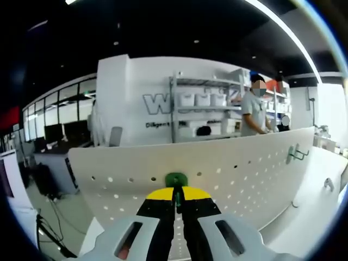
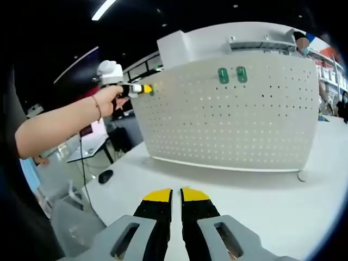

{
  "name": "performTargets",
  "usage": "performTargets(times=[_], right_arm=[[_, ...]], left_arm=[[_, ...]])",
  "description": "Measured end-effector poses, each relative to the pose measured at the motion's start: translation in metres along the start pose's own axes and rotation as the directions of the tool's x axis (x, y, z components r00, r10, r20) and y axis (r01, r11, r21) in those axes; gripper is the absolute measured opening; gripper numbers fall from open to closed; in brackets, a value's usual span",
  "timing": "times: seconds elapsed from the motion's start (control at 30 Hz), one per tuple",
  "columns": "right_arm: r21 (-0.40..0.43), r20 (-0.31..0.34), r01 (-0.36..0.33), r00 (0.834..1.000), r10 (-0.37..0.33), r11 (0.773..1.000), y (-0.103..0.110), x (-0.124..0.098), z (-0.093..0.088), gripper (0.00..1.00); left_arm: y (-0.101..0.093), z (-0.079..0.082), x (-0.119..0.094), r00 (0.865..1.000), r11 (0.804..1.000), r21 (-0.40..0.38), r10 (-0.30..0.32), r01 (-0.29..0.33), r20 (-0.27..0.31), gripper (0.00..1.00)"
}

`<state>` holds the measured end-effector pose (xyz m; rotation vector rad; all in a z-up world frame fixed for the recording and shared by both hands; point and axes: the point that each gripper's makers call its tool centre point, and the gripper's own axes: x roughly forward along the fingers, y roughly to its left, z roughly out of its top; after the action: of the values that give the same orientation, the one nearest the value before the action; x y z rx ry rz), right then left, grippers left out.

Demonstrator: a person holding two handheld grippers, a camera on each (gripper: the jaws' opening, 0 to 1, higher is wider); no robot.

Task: Insert the hook assembly into the mounting plate slot until the hook locks in place.

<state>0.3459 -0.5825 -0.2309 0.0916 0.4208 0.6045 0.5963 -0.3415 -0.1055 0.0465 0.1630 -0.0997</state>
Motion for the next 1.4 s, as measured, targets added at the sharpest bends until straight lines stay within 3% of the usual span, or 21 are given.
performTargets(times=[0.17, 0.27, 0.63, 0.77, 0.9, 1.03, 1.2, 1.37, 1.4], right_arm=[[0.002, 0.003, 0.002, 1.0, -0.002, 1.0, -0.001, 0.0, 0.001, 0.04], [0.004, 0.003, 0.004, 1.0, -0.004, 1.0, -0.003, -0.001, 0.001, 0.04], [0.006, 0.008, -0.007, 1.0, 0.007, 1.0, 0.001, 0.001, 0.002, 0.04], [-0.006, 0.013, -0.015, 1.0, 0.015, 1.0, 0.004, 0.003, 0.006, 0.04], [-0.022, 0.03, -0.024, 0.999, 0.024, 0.999, 0.008, 0.005, 0.016, 0.05], [-0.028, 0.084, -0.036, 0.996, 0.038, 0.999, 0.015, 0.006, 0.039, 0.06], [-0.041, 0.154, -0.058, 0.986, 0.064, 0.997, 0.027, 0.006, 0.071, 0.07], [-0.05, 0.184, -0.078, 0.979, 0.086, 0.996, 0.036, 0.007, 0.086, 0.07], [-0.052, 0.187, -0.083, 0.978, 0.091, 0.995, 0.038, 0.008, 0.088, 0.07]], left_arm=[[0.002, 0.001, 0.0, 1.0, 1.0, 0.002, 0.002, -0.002, 0.0, 0.03], [0.003, 0.009, -0.005, 0.999, 1.0, -0.007, 0.021, -0.021, 0.033, 0.02], [-0.002, 0.01, -0.019, 0.999, 0.999, -0.026, -0.036, 0.036, 0.029, 0.02], [-0.011, 0.015, -0.034, 0.997, 0.998, 0.009, -0.062, 0.062, 0.033, 0.02], [-0.03, 0.007, -0.054, 0.992, 0.992, -0.003, -0.125, 0.125, 0.016, 0.02], [-0.062, -0.006, -0.08, 0.978, 0.978, 0.016, -0.21, 0.21, -0.005, 0.02], [-0.106, -0.028, -0.116, 0.948, 0.948, 0.028, -0.316, 0.318, -0.044, 0.02], [-0.131, -0.046, -0.142, 0.924, 0.927, -0.003, -0.374, 0.375, -0.074, 0.03], [-0.139, -0.052, -0.149, 0.913, 0.917, -0.013, -0.399, 0.4, -0.089, 0.03]])
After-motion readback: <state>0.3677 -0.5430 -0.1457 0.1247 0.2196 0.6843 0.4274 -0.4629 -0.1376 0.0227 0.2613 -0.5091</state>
